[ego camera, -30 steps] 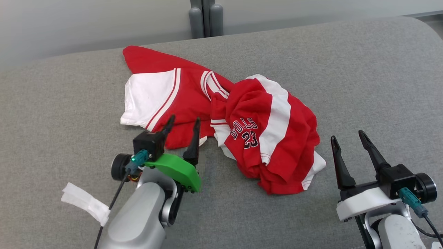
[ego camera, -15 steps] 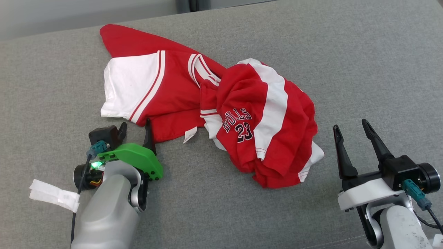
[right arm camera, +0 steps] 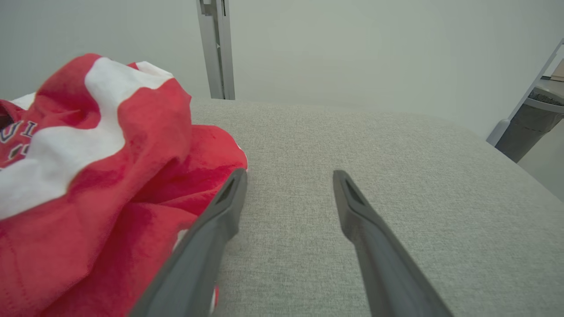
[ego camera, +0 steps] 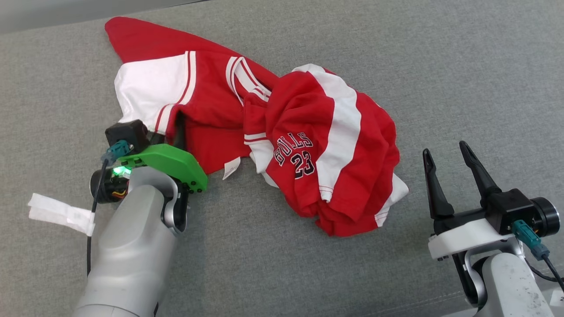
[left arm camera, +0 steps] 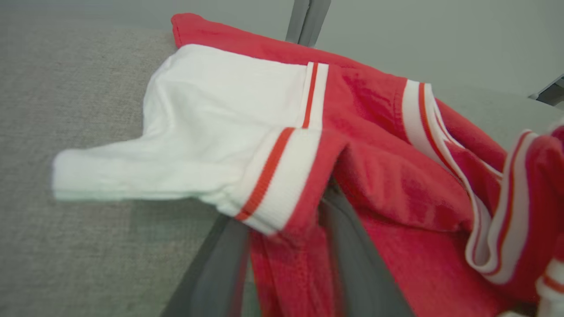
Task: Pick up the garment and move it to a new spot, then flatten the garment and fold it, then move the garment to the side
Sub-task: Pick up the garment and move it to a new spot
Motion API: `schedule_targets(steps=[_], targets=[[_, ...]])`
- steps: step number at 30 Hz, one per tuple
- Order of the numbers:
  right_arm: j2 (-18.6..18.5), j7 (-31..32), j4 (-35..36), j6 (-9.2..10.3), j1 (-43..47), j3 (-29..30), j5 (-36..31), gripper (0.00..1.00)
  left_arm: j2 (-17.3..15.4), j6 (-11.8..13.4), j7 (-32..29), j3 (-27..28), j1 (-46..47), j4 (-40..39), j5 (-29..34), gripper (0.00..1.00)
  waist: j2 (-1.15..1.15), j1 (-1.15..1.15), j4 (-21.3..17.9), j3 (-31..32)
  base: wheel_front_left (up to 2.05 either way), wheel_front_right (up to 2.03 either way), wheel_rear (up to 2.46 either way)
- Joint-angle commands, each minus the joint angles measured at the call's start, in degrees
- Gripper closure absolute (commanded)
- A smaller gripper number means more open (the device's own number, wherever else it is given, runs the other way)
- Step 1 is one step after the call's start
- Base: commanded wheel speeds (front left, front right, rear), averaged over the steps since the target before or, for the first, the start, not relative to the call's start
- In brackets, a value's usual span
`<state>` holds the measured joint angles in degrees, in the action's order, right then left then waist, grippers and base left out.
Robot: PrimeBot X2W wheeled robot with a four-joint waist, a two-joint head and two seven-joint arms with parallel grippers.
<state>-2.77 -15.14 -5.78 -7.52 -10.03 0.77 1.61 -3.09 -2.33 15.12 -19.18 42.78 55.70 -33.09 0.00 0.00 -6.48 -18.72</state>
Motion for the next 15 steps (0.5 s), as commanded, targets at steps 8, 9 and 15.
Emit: schedule_targets(steps=[8, 9, 15], targets=[[-0.2, 0.0, -0.4, 0.06, 0.8, 1.4, -0.3, 0.00, -0.4, 1.1, 0.0, 3.4, -1.4, -6.0, 4.2, 1.00, 0.00, 0.00, 1.8, 2.4, 0.00, 0.00, 0.00], [-0.2, 0.0, -0.4, 0.06, 1.0, 1.5, -0.4, 0.00, -0.6, 1.1, 0.0, 3.8, -1.7, -7.0, 4.7, 1.00, 0.00, 0.00, 2.5, 3.0, 0.00, 0.00, 0.00], [-0.2, 0.0, -0.6, 0.06, 2.4, 2.3, -0.7, 0.00, -1.2, 0.5, 0.0, 6.5, -4.4, -14.2, 8.0, 1.00, 0.00, 0.00, 6.8, 6.8, 0.00, 0.00, 0.00]])
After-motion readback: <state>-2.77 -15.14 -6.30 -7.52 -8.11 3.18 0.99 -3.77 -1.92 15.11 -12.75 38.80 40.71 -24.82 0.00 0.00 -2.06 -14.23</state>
